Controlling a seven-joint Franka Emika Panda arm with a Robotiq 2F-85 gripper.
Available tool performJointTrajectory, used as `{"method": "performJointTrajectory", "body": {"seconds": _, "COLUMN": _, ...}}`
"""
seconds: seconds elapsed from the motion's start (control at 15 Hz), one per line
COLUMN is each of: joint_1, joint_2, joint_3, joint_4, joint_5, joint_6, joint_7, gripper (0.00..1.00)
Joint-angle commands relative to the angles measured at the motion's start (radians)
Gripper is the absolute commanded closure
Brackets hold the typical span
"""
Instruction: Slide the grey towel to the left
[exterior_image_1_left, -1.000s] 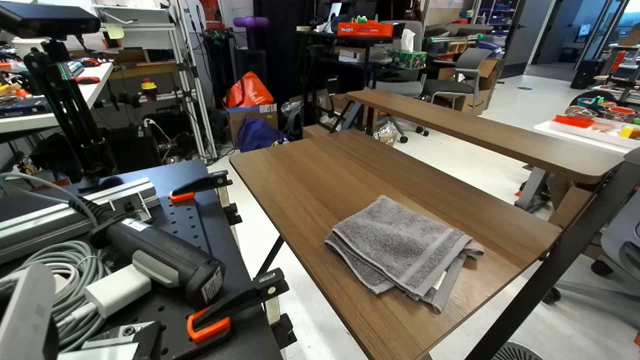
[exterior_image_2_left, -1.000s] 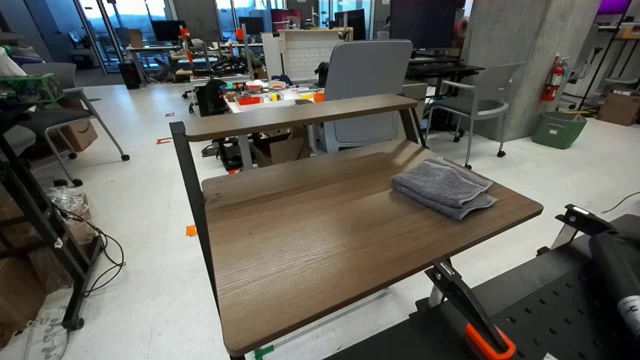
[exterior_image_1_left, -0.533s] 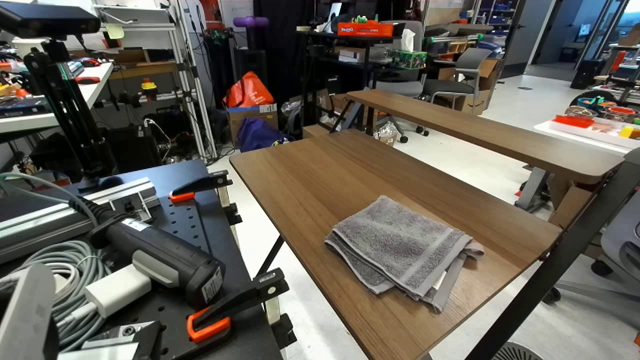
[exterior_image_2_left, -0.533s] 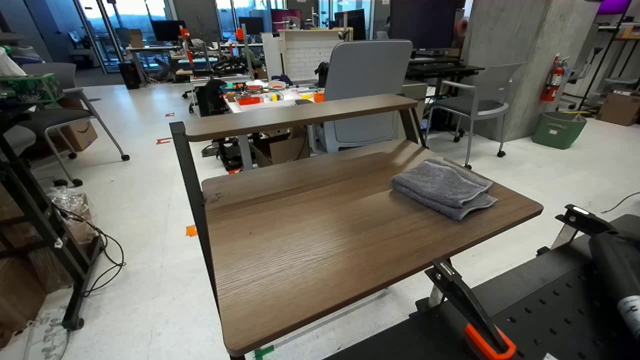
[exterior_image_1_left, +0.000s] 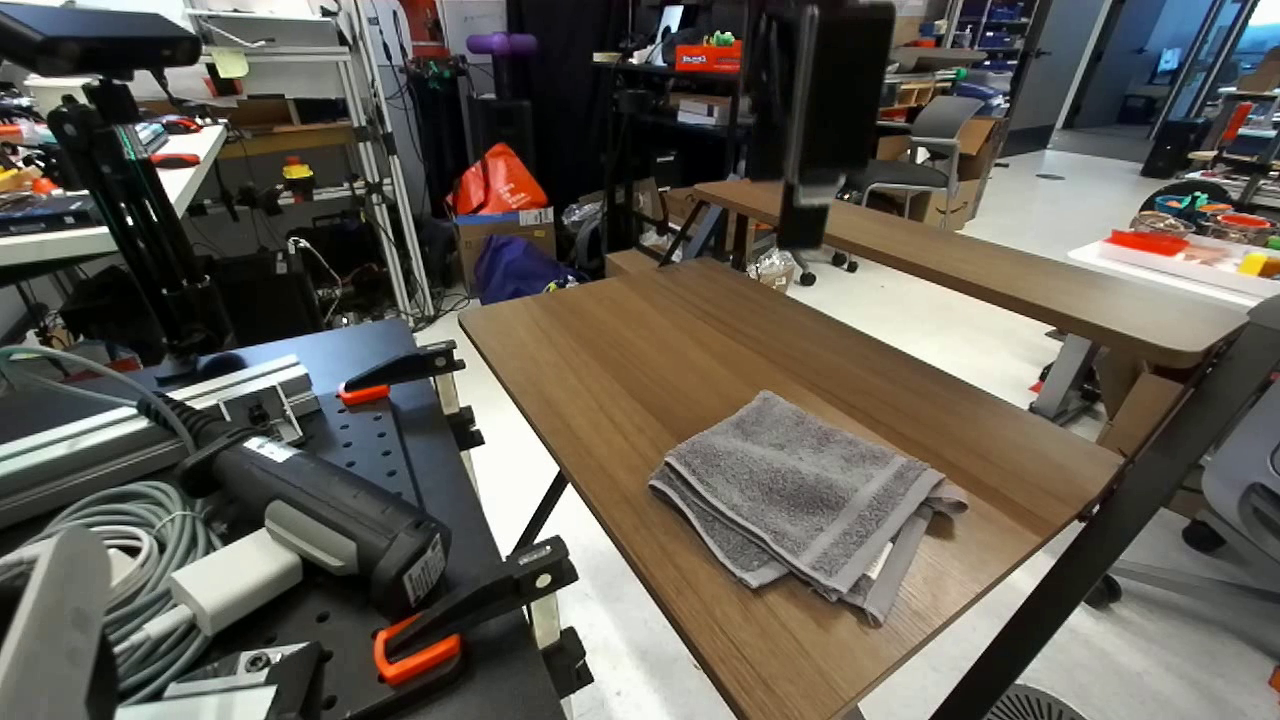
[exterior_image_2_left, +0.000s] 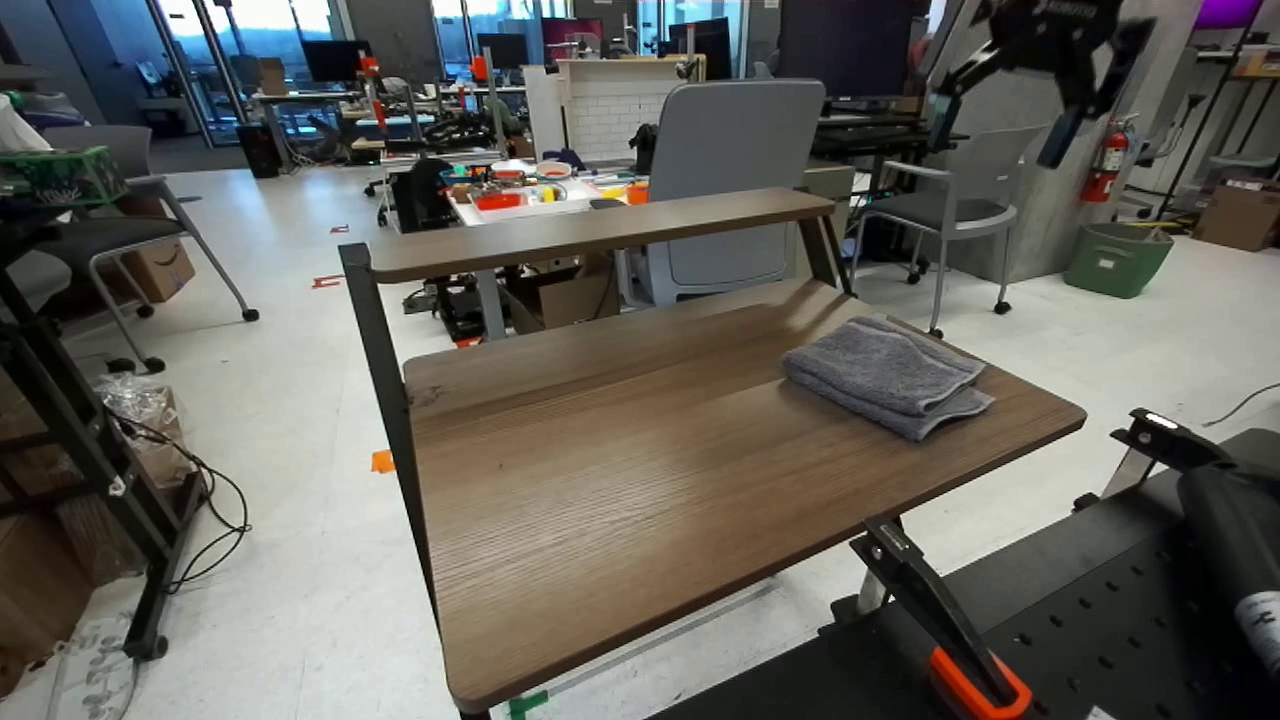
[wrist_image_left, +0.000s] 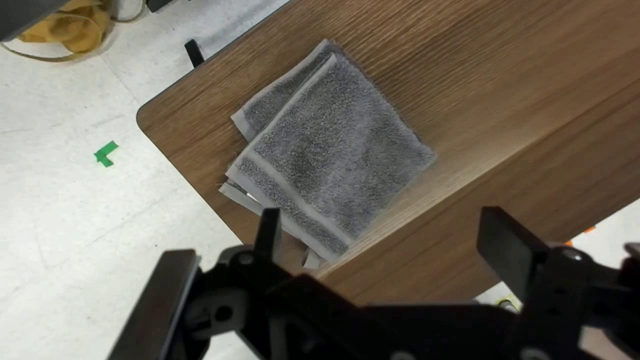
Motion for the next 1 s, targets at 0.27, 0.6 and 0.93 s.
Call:
{"method": "performJointTrajectory", "body": {"seconds": 0.27, "joint_1": -0.016, "joint_2": 0.41, "joint_3": 0.029, "joint_4": 0.284, "joint_5": 0.016, "joint_6": 0.041, "joint_7": 0.039, "gripper": 0.0}}
{"method": "performJointTrajectory", "body": {"seconds": 0.6, "joint_1": -0.018, "joint_2": 0.561, "joint_3": 0.036, "joint_4": 0.4, "joint_5": 0.007, "joint_6": 0.023, "joint_7": 0.048, "gripper": 0.0}}
{"method": "performJointTrajectory", "body": {"seconds": 0.93, "joint_1": -0.011, "joint_2": 0.658, "joint_3": 0.03, "joint_4": 0.459, "joint_5": -0.005, "joint_6": 0.025, "joint_7": 0.055, "gripper": 0.0}}
